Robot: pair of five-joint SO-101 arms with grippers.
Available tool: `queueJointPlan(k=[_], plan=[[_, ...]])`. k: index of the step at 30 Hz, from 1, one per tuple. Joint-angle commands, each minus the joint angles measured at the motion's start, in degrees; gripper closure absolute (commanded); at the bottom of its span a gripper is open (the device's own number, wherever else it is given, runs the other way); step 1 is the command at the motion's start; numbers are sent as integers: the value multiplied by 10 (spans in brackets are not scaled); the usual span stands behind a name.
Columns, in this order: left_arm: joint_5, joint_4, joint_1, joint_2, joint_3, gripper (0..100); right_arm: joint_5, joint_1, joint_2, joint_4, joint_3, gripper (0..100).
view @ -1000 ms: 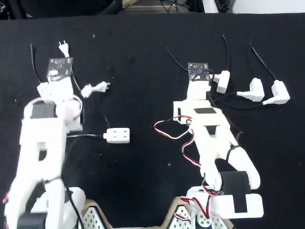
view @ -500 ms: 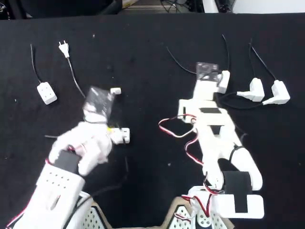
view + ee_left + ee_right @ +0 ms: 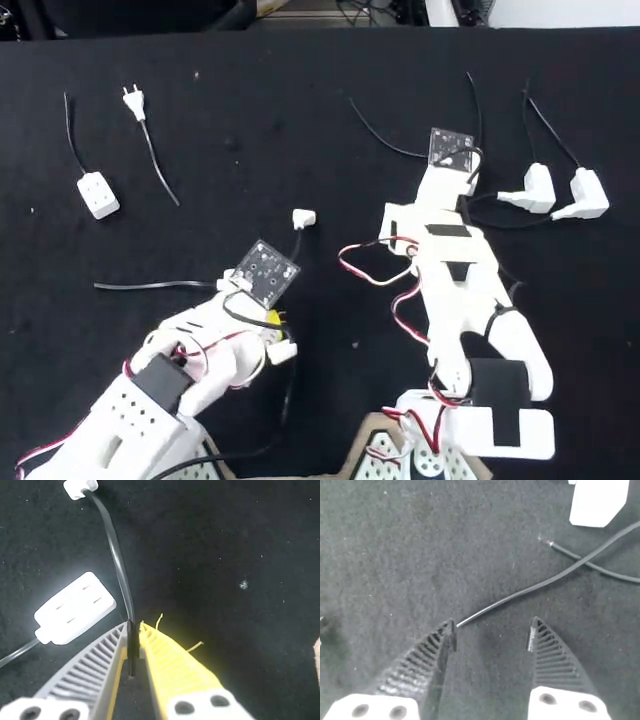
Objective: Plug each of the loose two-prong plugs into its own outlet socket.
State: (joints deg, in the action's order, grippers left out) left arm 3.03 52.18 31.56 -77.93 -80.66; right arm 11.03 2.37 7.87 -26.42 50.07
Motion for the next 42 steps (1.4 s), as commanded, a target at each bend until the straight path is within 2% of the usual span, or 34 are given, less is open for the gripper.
queueJointPlan(k=[1,6,8,12,16,20,24,33,36,39,42], plan=[[7,2,7,-5,4,952,5,9,28,11,-37,776],[5,40,11,-7,8,764,5,9,28,11,-37,776],[5,44,11,-7,8,735,5,9,28,11,-36,776],[6,47,-8,-8,32,763,9,7,28,12,-36,776],[4,36,-95,-8,64,787,10,-11,28,12,-36,776],[2,-23,-192,-8,46,796,10,-40,28,11,-36,776],[2,-90,-246,-8,0,816,10,-58,28,9,-28,776],[2,-183,-258,-8,-60,827,10,-149,27,12,-24,773],[-8,-190,-258,-8,-67,827,10,-170,27,12,-26,773],[-47,-190,-259,-8,-81,823,10,-193,27,15,-27,773],[-55,-190,-259,-8,-87,823,10,-215,22,59,-17,773]])
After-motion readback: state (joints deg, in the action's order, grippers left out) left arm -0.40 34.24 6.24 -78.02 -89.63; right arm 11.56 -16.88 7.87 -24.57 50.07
